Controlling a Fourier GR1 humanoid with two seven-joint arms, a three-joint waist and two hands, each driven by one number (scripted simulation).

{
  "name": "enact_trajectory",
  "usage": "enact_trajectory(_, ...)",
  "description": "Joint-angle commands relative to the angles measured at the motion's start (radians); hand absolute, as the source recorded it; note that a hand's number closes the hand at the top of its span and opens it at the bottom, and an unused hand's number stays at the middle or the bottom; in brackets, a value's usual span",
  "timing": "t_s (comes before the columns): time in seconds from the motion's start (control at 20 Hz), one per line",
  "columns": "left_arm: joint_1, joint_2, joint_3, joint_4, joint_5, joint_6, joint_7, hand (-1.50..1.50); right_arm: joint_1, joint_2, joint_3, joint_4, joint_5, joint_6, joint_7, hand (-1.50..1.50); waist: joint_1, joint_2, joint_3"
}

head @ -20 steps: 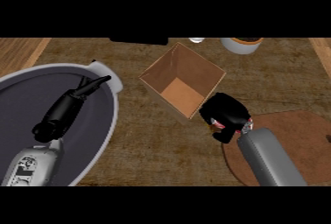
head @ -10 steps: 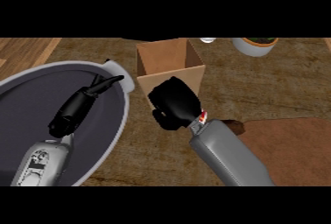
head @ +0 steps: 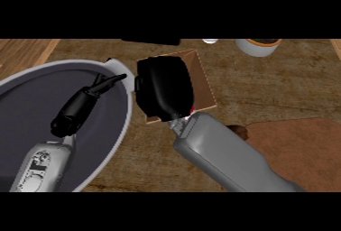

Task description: Pick the can from the cutting board and place it in the cardboard box

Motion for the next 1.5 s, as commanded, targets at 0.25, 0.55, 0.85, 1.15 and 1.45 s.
enact_trajectory(0.25,0.035,0.038,0.043,0.003,-0.003,-0.001,-0.045,0.00,-0.325,0.002,-0.005,0.219,-0.127,-0.146,0.373,1.50,-0.044,0.009,0.000)
enact_trajectory(0.55,-0.006,0.008,0.053,0.018,-0.007,0.027,0.005,0.00,-0.407,0.002,-0.020,0.454,-0.205,-0.053,0.241,1.50,-0.081,0.009,0.001)
enact_trajectory(0.85,0.073,0.021,0.053,-0.045,-0.008,0.021,-0.001,0.00,-0.359,0.002,-0.097,0.548,-0.367,0.151,0.149,1.50,-0.092,0.005,0.002)
enact_trajectory(1.15,0.128,0.020,0.056,-0.103,-0.013,0.025,0.001,0.00,-0.304,-0.049,-0.141,0.658,-0.389,0.265,0.009,1.50,-0.100,0.002,0.003)
enact_trajectory(1.45,0.068,0.040,0.092,-0.055,0.000,0.008,0.005,0.00,-0.290,-0.035,-0.202,0.692,-0.449,0.357,-0.150,-1.50,-0.102,0.004,0.003)
